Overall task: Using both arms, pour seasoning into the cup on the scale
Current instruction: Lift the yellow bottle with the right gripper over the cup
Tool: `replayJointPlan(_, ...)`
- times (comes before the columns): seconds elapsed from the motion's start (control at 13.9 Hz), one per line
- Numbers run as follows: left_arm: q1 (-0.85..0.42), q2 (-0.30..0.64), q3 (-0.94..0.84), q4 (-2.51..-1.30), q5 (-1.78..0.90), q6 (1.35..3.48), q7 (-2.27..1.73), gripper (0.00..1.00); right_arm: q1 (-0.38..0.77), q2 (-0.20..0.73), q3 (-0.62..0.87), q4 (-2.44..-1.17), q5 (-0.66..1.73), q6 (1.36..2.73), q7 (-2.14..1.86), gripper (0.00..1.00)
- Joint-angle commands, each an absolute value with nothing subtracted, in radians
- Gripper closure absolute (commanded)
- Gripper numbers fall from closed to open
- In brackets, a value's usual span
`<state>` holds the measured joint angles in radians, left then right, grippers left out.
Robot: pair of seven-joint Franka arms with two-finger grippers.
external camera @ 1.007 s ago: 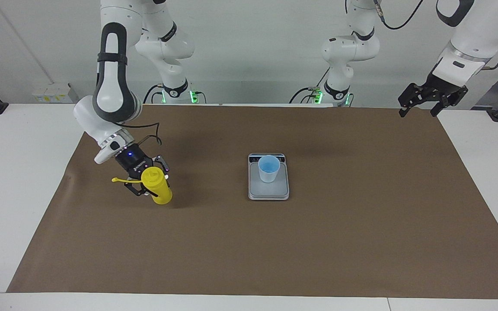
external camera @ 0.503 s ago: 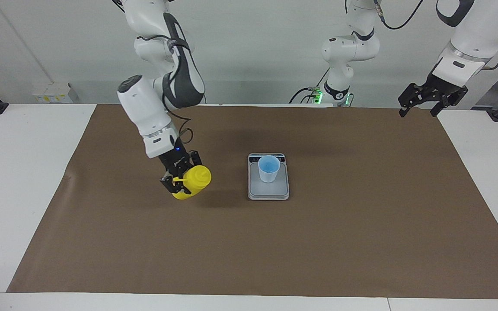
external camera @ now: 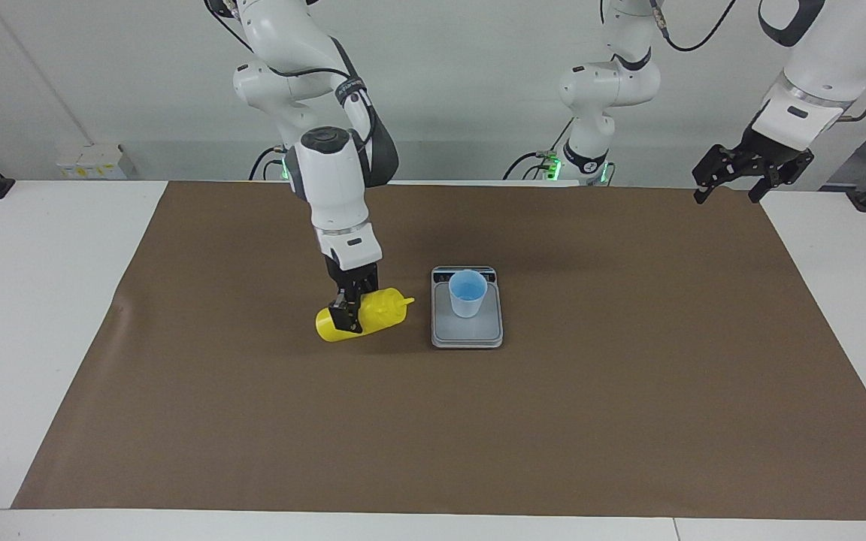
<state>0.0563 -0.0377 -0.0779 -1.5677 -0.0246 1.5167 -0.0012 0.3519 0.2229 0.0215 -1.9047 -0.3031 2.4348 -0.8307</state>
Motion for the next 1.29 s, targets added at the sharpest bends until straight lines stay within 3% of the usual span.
replayJointPlan(0.0, 0.067, -0.064, -0.087, -1.597, -0.015, 1.511, -0.011, 0.0, 0.396, 0.232, 0.02, -1.871, -0.461, 2.408, -0.818, 1.0)
replayJointPlan(0.29, 0.067, -0.064, -0.087, -1.597, -0.015, 1.511, -0.011, 0.0, 0.425, 0.235, 0.02, -1.861, -0.535, 2.408, -0.781, 1.0)
replayJointPlan(0.5, 0.067, -0.064, -0.087, -1.597, -0.015, 1.511, -0.011, 0.0, 0.463, 0.235, 0.021, -1.859, -0.81, 2.404, -0.781, 1.0)
replayJointPlan(0.72, 0.067, -0.064, -0.087, -1.597, -0.015, 1.511, -0.011, 0.0, 0.477, 0.244, 0.021, -1.85, -0.841, 2.379, -0.77, 1.0)
replayJointPlan(1.22, 0.067, -0.064, -0.087, -1.597, -0.015, 1.511, -0.011, 0.0, 0.567, 0.305, 0.021, -1.772, -0.948, 2.195, -0.675, 1.0)
